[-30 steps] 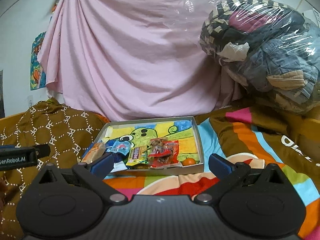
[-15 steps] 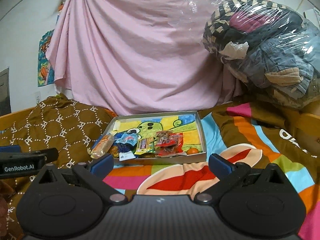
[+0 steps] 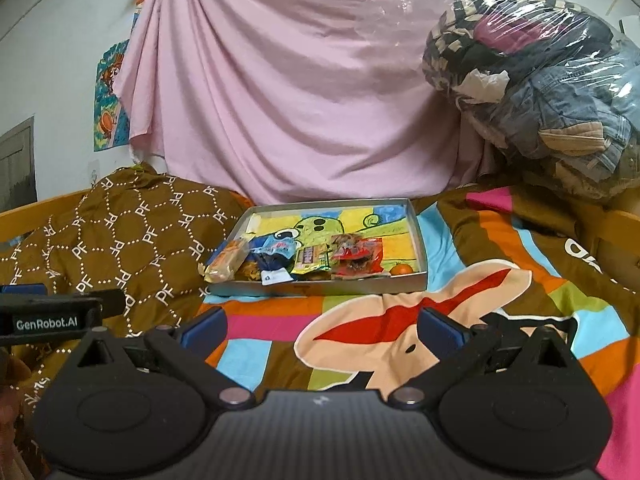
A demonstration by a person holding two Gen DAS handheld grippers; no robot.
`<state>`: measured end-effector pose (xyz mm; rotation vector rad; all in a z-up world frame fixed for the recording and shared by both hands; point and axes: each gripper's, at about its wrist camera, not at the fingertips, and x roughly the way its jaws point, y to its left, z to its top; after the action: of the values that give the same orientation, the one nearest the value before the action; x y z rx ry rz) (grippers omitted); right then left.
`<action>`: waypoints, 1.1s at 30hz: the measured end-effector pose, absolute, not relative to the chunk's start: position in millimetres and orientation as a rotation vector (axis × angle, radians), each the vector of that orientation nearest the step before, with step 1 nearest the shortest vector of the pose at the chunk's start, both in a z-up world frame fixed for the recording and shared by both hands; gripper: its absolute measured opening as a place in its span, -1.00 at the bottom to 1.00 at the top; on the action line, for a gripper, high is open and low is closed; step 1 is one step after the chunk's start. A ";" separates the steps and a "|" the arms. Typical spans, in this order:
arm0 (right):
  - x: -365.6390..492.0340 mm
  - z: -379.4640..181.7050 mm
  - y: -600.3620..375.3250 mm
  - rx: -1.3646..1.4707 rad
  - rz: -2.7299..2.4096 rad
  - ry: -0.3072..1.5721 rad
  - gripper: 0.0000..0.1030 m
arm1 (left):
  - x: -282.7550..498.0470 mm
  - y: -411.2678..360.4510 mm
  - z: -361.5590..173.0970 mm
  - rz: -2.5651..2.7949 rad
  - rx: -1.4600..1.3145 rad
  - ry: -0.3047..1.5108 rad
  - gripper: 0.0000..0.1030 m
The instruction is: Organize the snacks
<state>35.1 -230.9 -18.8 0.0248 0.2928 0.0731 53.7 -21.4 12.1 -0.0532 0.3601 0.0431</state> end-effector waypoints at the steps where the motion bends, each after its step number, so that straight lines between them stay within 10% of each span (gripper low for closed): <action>1: 34.5 -19.7 -230.5 0.023 0.073 0.293 1.00 | 53.6 -20.9 11.7 0.047 -0.054 0.361 0.99; 33: 53.4 -49.0 -235.3 0.053 0.031 0.436 1.00 | 74.5 -22.9 -11.6 0.059 -0.043 0.513 0.99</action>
<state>53.4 -235.3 -49.0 0.0534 0.4356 0.0307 74.5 -22.9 -11.6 -0.0426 0.5128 0.0594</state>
